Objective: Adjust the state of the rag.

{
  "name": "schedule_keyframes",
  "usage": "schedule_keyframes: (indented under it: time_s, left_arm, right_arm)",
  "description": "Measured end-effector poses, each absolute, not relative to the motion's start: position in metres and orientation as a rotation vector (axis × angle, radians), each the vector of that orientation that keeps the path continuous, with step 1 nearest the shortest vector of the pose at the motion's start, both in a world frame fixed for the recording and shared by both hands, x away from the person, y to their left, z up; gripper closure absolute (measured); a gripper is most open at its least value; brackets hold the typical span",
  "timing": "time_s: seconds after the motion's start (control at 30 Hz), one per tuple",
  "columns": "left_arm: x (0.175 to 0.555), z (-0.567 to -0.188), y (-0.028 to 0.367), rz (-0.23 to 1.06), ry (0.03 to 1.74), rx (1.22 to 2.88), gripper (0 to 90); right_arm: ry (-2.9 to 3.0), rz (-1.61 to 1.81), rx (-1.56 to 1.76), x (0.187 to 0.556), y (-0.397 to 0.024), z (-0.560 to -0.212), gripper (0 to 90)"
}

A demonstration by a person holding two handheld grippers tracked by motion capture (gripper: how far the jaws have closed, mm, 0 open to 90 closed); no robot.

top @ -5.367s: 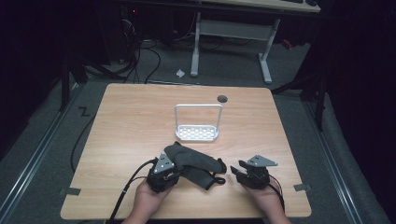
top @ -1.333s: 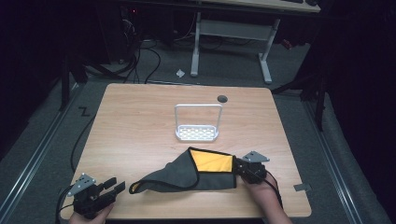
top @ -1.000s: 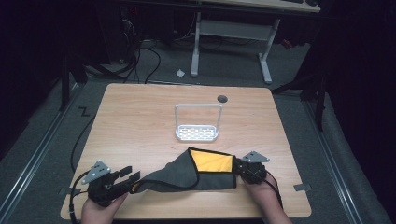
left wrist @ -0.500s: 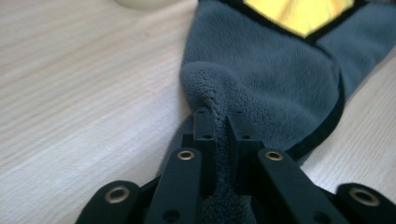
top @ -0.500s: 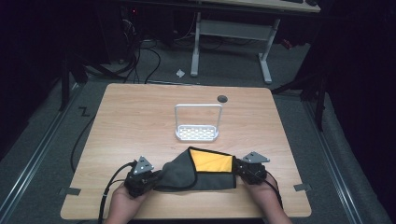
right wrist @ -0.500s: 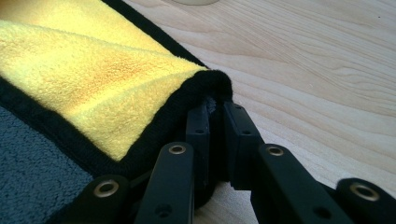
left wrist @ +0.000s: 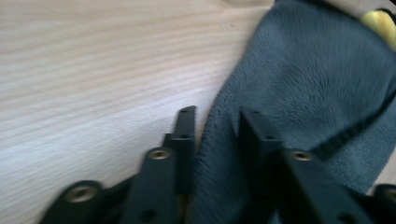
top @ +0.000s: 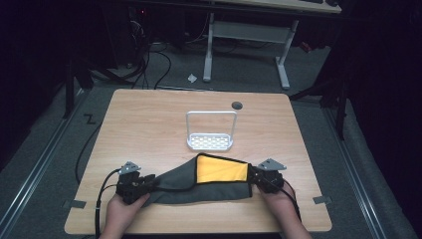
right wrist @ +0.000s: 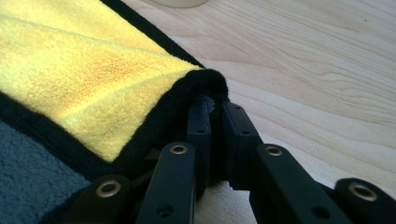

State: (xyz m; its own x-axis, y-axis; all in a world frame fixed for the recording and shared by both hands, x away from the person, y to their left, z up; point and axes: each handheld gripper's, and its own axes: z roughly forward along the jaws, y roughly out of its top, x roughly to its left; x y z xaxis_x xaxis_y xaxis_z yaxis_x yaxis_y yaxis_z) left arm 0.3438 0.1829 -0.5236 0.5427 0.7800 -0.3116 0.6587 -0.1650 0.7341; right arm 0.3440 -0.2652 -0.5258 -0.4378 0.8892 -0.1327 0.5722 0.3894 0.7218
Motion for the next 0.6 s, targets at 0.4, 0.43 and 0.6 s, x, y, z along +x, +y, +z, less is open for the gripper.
schedule_keyframes:
  time_s: [0.4, 0.43, 0.6]
  left_arm:
    - [0.313, -0.491, 0.125, 0.219, 0.925, 1.963, 50.9]
    - [0.314, -0.495, 0.114, 0.215, 0.907, 2.001, 49.7]
    - [0.323, -0.516, 0.075, 0.258, 0.865, 2.169, 43.8]
  right_arm:
    - [2.081, 0.885, 1.229, 0.327, -0.269, -0.508, 69.4]
    - [2.077, 0.894, 1.222, 0.324, -0.268, -0.506, 69.1]
    - [2.129, 1.016, 1.185, 0.304, -0.254, -0.498, 64.1]
